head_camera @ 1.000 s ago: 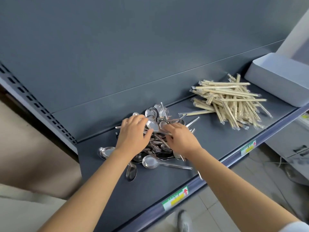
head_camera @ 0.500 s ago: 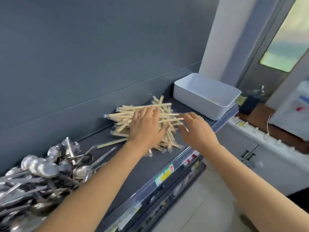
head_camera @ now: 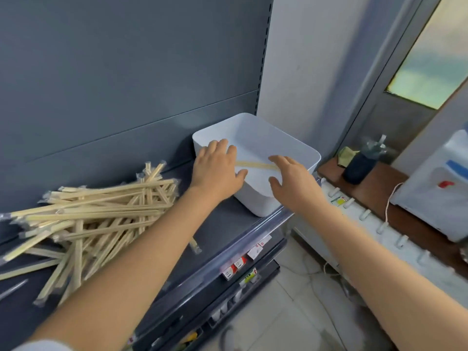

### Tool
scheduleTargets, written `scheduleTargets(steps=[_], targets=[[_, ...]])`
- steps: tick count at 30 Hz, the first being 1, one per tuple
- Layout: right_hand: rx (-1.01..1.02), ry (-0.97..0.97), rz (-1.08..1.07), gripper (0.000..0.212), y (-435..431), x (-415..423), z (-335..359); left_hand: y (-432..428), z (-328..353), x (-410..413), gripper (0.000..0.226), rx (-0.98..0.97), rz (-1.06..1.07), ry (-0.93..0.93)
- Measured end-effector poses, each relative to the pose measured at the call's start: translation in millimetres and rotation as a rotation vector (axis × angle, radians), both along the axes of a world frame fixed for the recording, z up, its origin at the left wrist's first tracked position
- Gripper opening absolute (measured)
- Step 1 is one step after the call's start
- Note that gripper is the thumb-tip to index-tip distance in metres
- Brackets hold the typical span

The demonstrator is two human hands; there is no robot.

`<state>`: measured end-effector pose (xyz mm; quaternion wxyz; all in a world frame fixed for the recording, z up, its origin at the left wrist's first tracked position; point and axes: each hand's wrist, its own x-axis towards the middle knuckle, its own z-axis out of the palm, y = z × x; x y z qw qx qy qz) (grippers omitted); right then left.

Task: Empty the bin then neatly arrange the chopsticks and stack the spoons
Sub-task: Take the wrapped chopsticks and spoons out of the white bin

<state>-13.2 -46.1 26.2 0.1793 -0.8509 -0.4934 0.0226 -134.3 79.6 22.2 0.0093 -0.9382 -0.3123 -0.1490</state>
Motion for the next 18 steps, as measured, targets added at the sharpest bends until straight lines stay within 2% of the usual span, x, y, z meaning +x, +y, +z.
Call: scheduleTargets(steps=[4,7,10,12,15,18], targets=[[-0.098,0.076,0.052,0.055,39,60,-16,35,-16,64,0.041,-0.078,0.024,0.118],[-0.203,0.114,0.151,0.061,70,98,-24,61,-29,100,0.03,-0.252,0.066,0.279],[-0.311,0.165,0.266,0.064,102,135,-30,81,-46,123,0.047,-0.452,0.138,0.479],[-0.394,0.175,0.303,0.061,124,157,-38,89,-58,133,0.051,-0.504,0.185,0.555],[-0.507,0.183,0.35,0.055,150,170,-58,101,-66,141,0.04,-0.554,0.257,0.504],[-0.489,0.149,0.501,0.041,176,177,-76,106,-66,151,0.032,-0.668,0.384,0.396]])
